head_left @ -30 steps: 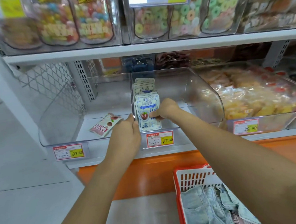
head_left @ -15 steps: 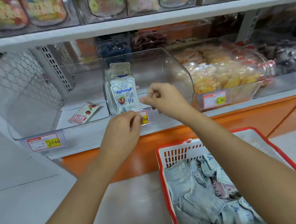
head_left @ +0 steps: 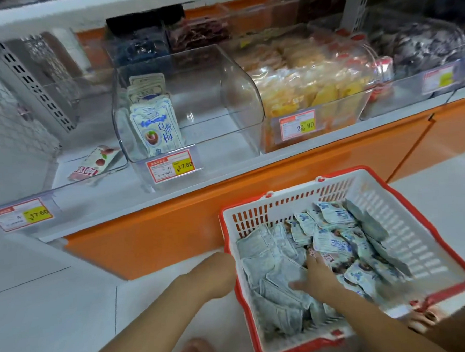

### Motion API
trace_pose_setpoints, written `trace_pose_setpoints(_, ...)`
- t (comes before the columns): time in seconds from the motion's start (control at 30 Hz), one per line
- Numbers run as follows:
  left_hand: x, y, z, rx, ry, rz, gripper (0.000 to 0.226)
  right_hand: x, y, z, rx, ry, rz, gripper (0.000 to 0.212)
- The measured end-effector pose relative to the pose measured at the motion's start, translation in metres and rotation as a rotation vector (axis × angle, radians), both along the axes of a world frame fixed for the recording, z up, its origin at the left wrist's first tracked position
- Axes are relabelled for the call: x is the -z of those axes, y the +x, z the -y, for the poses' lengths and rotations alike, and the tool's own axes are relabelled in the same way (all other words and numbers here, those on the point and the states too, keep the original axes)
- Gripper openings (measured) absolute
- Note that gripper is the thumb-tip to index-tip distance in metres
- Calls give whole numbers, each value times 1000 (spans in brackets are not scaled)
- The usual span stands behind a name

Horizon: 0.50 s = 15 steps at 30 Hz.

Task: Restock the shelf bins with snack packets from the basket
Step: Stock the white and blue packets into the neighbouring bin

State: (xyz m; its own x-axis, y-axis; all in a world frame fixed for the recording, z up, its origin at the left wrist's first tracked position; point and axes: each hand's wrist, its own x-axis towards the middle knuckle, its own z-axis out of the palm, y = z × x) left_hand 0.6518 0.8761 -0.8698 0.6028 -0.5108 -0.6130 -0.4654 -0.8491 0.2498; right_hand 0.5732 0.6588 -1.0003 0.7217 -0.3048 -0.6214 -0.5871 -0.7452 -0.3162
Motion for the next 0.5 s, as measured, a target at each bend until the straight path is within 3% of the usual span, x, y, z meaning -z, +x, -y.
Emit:
trace_pose_setpoints(0.07, -2, 1, 4, -12, -17, -4, 40, 3, -1, 1, 64, 33, 5, 90)
trace_pose_setpoints(0.1, -3, 2, 6, -23, -26, -8, 41, 3, 1, 2, 65, 25, 3, 80)
trace_pose_setpoints(0.17, -5, 4, 7, -59, -26, -35, 41, 0, 6, 4, 73, 33, 51, 37)
trace_pose_setpoints(0.2, -4, 6, 7, -84, -31, -51, 41, -2, 8, 4, 102, 73, 80, 33)
trace_pose_setpoints(0.4, -5, 8, 10, -221, -64, -93, 38, -13, 20, 10, 252, 345, 202, 46)
trace_pose_setpoints(0.5, -10, 8, 14, -378, -188, 42, 33, -41, 34, -6, 252, 320, 392, 41)
